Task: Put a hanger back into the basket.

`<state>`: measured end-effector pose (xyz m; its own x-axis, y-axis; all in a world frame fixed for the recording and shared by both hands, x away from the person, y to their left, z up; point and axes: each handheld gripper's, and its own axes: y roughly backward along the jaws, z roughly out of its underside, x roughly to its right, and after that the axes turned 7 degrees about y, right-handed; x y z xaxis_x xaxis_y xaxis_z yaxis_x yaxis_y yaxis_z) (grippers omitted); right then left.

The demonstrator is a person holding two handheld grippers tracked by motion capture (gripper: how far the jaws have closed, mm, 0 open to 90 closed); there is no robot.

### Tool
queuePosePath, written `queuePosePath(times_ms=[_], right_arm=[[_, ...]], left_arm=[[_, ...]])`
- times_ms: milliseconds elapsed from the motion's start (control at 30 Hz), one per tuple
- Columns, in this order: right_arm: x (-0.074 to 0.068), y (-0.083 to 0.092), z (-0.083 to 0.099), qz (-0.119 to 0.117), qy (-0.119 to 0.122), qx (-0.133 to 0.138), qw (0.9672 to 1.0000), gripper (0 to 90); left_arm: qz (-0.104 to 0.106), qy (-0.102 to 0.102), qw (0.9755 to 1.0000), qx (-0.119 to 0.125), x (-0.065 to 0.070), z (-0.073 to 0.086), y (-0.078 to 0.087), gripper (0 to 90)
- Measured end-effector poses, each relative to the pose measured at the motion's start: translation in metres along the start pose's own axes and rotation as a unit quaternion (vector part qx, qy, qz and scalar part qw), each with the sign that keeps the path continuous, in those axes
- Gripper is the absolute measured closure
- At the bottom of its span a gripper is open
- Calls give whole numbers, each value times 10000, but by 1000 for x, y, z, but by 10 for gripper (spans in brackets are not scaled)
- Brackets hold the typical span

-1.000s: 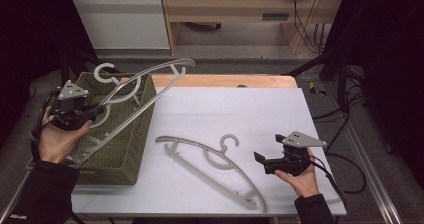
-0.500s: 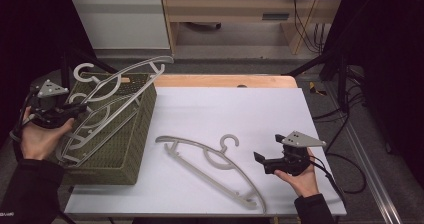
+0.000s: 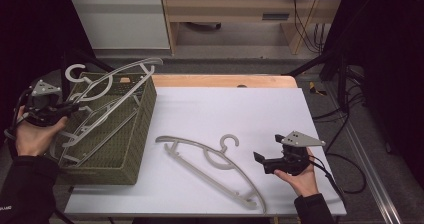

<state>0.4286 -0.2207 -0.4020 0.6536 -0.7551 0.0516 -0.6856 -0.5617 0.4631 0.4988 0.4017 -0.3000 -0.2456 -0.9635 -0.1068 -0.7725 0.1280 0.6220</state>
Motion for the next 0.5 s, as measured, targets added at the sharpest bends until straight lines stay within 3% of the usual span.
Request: queuePosePath(times_ms=[500], right_arm=[[1,-1,1,10,-32,-28,10000,38]], left_arm=[[-49,153,9997,-168,-21,15,-20,817]])
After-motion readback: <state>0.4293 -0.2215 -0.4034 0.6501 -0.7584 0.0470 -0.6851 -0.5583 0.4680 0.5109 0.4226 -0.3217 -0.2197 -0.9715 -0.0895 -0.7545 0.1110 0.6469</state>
